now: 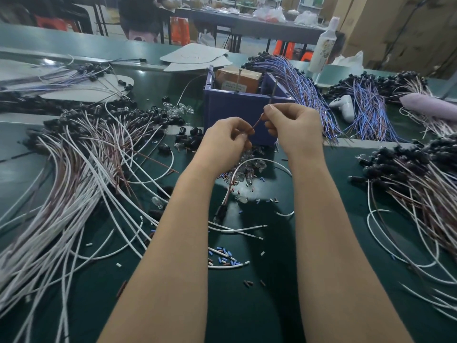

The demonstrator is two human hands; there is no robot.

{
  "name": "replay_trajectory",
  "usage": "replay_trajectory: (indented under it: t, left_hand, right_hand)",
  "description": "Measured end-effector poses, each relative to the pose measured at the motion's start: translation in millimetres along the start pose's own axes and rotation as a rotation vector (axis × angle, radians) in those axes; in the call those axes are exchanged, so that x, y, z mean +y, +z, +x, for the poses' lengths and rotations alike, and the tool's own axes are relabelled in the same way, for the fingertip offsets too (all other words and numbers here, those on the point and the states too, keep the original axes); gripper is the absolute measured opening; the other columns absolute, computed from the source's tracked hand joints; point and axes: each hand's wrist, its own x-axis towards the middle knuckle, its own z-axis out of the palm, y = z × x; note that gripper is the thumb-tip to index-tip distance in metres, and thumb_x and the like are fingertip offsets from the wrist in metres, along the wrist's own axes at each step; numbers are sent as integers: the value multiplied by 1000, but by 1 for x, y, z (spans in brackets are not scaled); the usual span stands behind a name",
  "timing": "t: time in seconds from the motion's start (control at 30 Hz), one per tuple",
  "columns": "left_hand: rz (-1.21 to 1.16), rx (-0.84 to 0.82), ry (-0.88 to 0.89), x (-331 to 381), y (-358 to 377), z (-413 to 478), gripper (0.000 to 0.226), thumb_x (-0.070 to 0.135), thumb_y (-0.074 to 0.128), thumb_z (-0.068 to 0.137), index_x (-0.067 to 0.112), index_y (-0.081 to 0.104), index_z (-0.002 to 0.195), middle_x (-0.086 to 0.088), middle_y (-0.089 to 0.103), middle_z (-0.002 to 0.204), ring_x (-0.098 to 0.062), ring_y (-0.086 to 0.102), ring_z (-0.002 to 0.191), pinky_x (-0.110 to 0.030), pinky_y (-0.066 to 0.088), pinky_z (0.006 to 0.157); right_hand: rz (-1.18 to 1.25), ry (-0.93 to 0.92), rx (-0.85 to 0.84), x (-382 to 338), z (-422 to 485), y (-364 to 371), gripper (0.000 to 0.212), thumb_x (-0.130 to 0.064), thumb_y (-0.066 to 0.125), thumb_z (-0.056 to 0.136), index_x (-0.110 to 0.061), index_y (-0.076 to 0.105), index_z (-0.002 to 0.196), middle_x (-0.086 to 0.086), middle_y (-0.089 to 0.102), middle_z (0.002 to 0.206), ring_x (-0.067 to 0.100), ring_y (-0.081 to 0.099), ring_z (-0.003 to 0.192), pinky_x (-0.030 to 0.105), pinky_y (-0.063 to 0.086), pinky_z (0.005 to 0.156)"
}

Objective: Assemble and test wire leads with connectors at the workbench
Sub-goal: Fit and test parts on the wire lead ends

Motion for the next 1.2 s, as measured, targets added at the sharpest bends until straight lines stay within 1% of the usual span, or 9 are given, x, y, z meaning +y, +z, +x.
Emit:
replay_trajectory:
  t: [0.13, 0.27, 0.43, 0.6, 0.87, 1.0, 1.1, 1.17, 1.2]
  left_hand:
    - [8, -7, -6, 1, -1, -1, 21, 9, 46, 97, 21, 63, 96, 5, 67, 77, -18, 65, 82, -31, 53, 78]
    - [14, -10, -8, 1, -1, -2, 21, 9, 46, 97, 22, 62, 95, 6, 67, 77, -22, 67, 86, -34, 54, 80]
    - [8, -2, -17, -1, -1, -2, 23, 9, 46, 96, 24, 63, 92, 5, 69, 77, -26, 67, 88, -39, 55, 83]
    - [18, -9, -8, -2, -1, -2, 24, 9, 46, 96, 26, 63, 90, 7, 68, 75, -26, 67, 87, -40, 55, 83]
    - [33, -2, 4, -2, 0, -1, 23, 9, 46, 96, 23, 63, 91, 6, 67, 75, -26, 67, 87, -41, 55, 84]
    - [45, -7, 9, -2, -1, -1, 22, 8, 45, 97, 21, 63, 92, 5, 67, 75, -26, 66, 87, -38, 55, 83]
    - [52, -11, 24, -2, -1, 0, 22, 8, 46, 96, 22, 63, 91, 6, 67, 75, -22, 67, 85, -37, 55, 83]
    - [56, -6, 27, -3, 0, 1, 22, 8, 46, 96, 22, 63, 90, 7, 67, 74, -20, 67, 83, -36, 55, 82]
    - [55, 4, 19, -4, -1, 2, 22, 8, 46, 95, 22, 62, 89, 7, 67, 73, -19, 66, 80, -35, 55, 82]
  right_hand:
    - [47, -16, -24, 0, -1, -1, 16, -13, 63, 89, -22, 65, 76, -3, 68, 71, 8, 60, 62, 24, 53, 67]
    - [0, -57, -36, 0, -2, -2, 9, -12, 63, 89, -18, 67, 84, 1, 70, 77, 11, 63, 68, 30, 55, 75]
    - [-21, -67, -66, -3, -3, -3, 14, -4, 59, 88, -15, 68, 92, -1, 69, 79, 7, 63, 69, 30, 56, 80]
    - [-46, -75, -47, -3, -5, -3, 9, -9, 63, 87, -17, 67, 85, 2, 69, 78, 11, 63, 70, 37, 56, 82]
    - [-67, -75, -11, 0, -4, -3, 16, -19, 64, 88, -25, 63, 74, 2, 70, 75, 15, 64, 71, 44, 54, 82]
    - [-114, -87, 39, 0, -3, -2, 21, -19, 61, 88, -28, 61, 69, -2, 69, 73, 19, 66, 76, 41, 54, 82]
    - [-93, -46, 110, 3, -3, -1, 23, -16, 60, 86, -26, 60, 66, -3, 68, 69, 19, 65, 73, 41, 54, 80]
    - [-29, 19, 112, 5, -2, 0, 19, -14, 56, 87, -21, 62, 70, -1, 69, 72, 17, 64, 69, 44, 55, 80]
    - [-49, 44, 79, 6, -1, 0, 16, -14, 54, 90, -17, 63, 78, 1, 69, 78, 17, 65, 69, 45, 55, 80]
